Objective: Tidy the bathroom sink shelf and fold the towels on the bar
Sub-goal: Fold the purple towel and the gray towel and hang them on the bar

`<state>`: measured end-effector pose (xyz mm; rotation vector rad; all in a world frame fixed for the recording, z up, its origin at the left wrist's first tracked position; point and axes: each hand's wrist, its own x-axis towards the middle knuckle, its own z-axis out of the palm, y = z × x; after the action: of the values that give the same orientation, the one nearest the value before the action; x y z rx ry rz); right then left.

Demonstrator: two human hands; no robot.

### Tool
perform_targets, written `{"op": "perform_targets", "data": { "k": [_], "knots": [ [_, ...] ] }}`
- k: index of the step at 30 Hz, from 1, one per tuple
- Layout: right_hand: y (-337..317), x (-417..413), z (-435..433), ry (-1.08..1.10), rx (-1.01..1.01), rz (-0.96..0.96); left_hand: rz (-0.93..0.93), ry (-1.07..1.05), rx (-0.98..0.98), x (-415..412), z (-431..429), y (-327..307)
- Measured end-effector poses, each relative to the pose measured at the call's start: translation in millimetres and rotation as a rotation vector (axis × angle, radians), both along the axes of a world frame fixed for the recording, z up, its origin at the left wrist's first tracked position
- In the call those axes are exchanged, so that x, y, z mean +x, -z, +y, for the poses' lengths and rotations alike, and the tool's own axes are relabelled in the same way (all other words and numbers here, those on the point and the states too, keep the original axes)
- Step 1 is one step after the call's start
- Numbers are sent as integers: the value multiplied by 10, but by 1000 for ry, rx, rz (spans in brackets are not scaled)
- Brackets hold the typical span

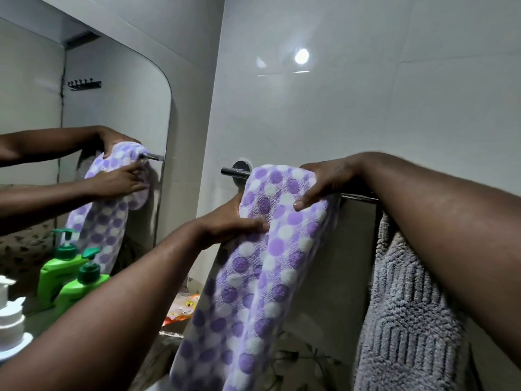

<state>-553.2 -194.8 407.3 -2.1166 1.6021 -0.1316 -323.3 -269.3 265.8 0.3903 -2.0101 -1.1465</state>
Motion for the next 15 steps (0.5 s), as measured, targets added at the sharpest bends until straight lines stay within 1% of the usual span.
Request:
{"op": "perform_targets", "data": {
  "k": [6,8,10,11,12,13,15],
  "knots": [
    [23,-2,81,20,7,-78,15,81,185,67,-15,227],
    [27,22,144,32,-50,-86,14,105,250,74,-29,327],
    [41,70,190,46,-192,-60,40,119,285,65,-33,466],
    [61,89,207,76,-306,-14,66,125,300,51,-30,544],
    [91,100,224,109,-456,90,94,127,308,31,-20,620],
    [141,119,253,116,-623,242,118,122,307,4,-9,689],
    [289,135,317,25,-903,537,154,90,298,-68,22,799]
  ]
}}
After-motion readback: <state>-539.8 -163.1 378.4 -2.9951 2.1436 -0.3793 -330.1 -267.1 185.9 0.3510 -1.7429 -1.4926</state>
